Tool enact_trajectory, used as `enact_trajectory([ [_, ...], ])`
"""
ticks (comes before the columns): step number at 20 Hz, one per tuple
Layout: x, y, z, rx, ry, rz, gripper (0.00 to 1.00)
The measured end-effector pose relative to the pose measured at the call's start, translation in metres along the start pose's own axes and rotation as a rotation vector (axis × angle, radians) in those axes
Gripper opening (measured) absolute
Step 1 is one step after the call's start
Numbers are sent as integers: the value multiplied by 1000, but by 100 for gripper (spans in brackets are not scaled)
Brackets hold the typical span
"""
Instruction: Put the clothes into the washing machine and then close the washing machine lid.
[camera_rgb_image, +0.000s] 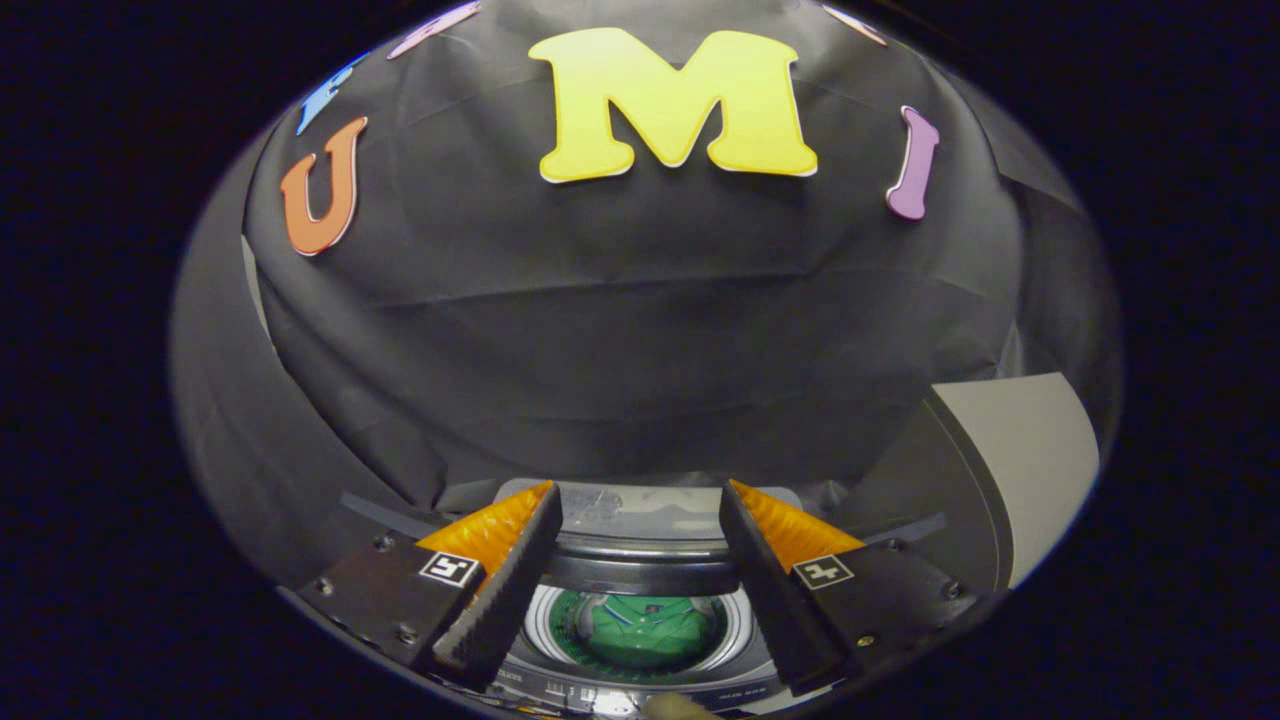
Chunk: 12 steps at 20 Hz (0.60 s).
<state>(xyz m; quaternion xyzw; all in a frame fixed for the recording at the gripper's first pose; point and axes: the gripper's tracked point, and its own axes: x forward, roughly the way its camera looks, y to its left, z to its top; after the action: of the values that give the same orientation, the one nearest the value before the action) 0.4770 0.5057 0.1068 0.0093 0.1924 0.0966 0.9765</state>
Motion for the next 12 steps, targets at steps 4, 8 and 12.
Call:
enact_trajectory([
  [4,-11,1,-22,5,33,-2,99],
  [8,-19,0,-53,-16,91,-9,99],
  [12,-23,-2,-88,-45,166,1,99],
])
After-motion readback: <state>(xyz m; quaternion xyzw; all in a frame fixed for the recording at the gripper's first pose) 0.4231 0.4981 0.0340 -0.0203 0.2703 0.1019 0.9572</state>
